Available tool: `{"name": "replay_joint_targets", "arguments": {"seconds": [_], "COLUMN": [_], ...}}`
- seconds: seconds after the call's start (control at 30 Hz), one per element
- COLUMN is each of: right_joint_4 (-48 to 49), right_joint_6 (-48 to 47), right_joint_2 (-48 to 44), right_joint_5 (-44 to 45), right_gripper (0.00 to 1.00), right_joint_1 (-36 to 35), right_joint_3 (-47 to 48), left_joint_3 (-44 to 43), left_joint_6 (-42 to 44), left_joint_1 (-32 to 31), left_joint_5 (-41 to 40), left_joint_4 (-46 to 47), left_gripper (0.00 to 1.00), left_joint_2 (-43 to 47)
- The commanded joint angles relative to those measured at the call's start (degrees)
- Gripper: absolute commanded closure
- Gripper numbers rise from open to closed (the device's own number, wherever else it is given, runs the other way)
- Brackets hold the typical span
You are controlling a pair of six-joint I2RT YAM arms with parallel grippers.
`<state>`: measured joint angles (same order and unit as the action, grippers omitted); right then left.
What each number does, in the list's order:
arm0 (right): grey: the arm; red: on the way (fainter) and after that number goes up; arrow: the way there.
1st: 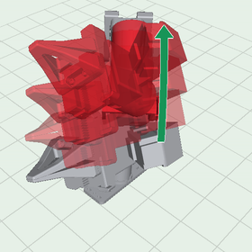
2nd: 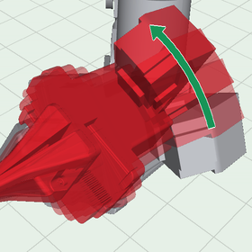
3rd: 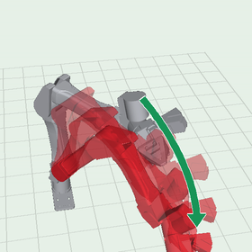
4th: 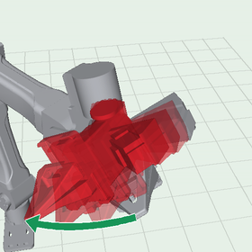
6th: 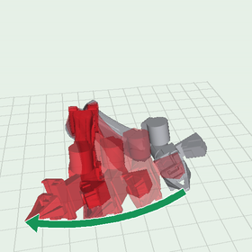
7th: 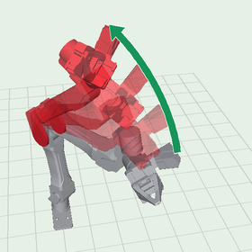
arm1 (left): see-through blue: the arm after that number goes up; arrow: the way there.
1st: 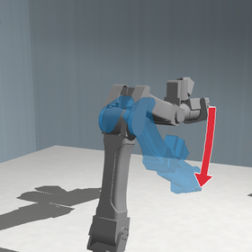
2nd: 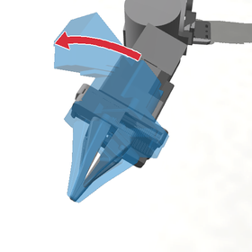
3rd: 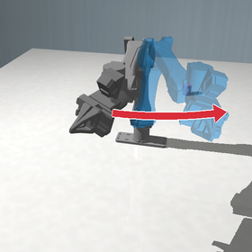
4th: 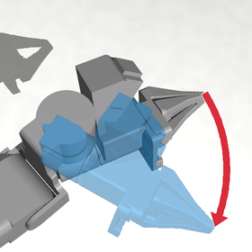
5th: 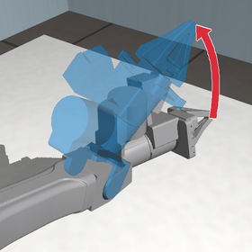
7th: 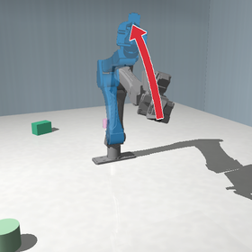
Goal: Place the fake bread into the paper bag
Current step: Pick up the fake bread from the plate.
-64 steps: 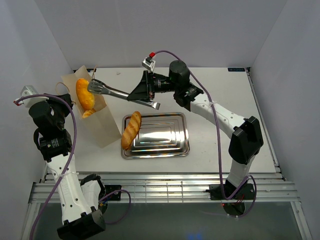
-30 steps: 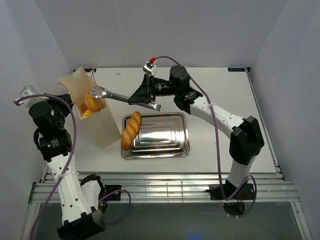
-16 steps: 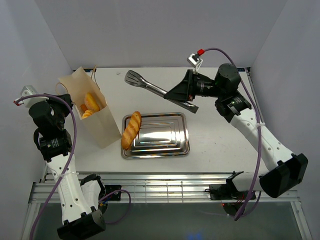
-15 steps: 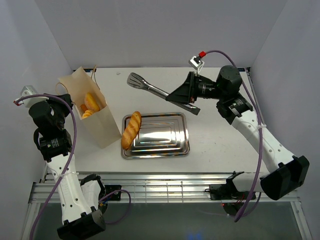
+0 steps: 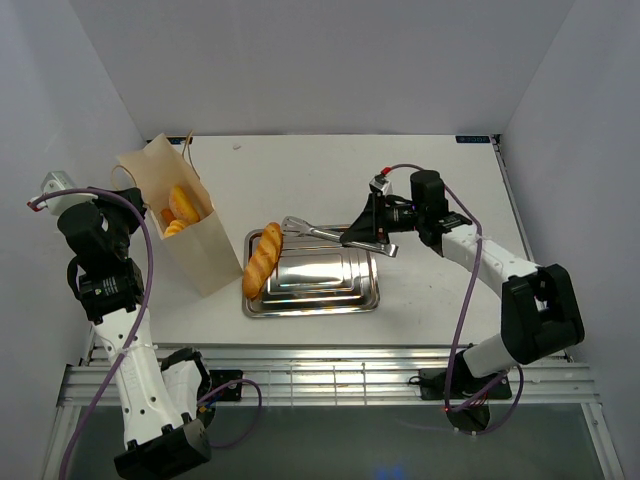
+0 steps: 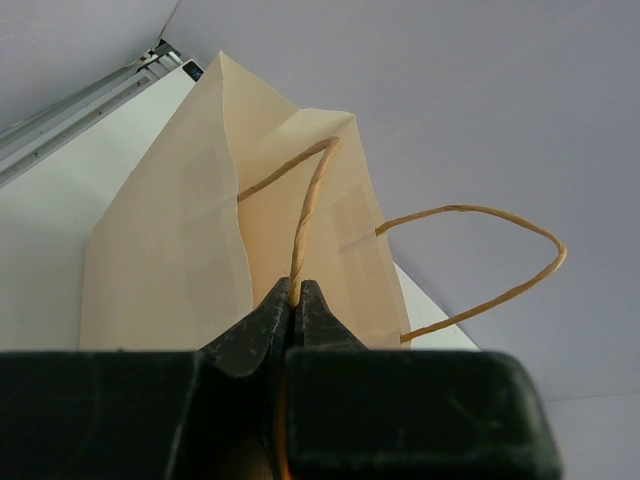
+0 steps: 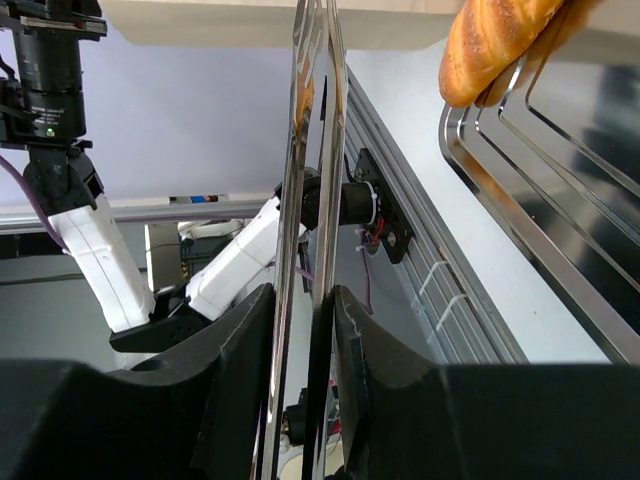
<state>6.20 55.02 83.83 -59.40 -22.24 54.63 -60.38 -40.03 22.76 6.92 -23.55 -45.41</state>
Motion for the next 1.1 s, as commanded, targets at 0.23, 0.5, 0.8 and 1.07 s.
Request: {"name": "replay_joint_targets", "arguments": {"seconds": [0.23,0.5,0.8,1.07], "right_joint_4": [2.69,-0.22,-3.38,-2.68], "right_joint_6": [-4.92,-8.70,-12.13,-12.57], "right_joint_2": [5.99,9.68,12.67,16.80], "right_joint_5": [-3.10,-2.39,-1.60,-1.16], "right_gripper": [0.60,0.59,0.57,0.54], "right_joint_1": [-0.17,-0.17,-0.17,-0.35], "right_joint_3": [-0.41,0.04,0.74,2.05], "left_joint_3": [-1.32,-1.06,-0.97,-0.79], "left_joint_6": [0.66,0.92,0.92,0.39], "left_joint_1": [0.00,0.00,0.00,0.00], "left_joint_5": [0.55,0.29,0.38,0.99], "left_joint_4": [-0.53,-0.62,-0.71,-0.36], "left_gripper": [1.00,1.00,1.00,1.00], "left_joint_2": [1.29,1.37,1.46,1.29]}}
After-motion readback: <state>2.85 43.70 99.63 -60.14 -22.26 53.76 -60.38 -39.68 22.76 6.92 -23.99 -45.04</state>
